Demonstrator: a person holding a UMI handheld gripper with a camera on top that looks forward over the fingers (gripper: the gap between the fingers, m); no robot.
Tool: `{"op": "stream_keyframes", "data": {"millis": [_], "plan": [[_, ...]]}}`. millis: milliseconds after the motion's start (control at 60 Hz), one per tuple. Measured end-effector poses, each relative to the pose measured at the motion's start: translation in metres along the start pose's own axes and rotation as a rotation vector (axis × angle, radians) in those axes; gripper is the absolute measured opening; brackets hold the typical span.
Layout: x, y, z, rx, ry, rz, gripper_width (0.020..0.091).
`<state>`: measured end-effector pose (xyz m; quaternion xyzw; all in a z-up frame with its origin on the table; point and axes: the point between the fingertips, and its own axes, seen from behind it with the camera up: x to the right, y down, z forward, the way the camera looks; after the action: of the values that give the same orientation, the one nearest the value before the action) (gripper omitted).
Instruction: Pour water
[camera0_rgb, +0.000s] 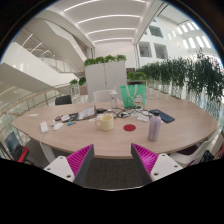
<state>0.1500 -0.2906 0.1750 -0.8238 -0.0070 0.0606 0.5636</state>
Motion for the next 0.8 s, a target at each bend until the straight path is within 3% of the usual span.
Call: {"op": "stream_keyframes", "data": {"millis": [467,717,767,800], "plan": [[0.238,0.006,0.176,0.091,0.183,-0.004,0.0828],[0.248,-0.015,0.274,0.140,0.126,-0.033,0.0823],[0.249,-0.013,0.288,0.133,0.116,-0.049,0.0775],[0.244,-0.011,0.301,0.119,0.104,-0.058,0.0648]]}}
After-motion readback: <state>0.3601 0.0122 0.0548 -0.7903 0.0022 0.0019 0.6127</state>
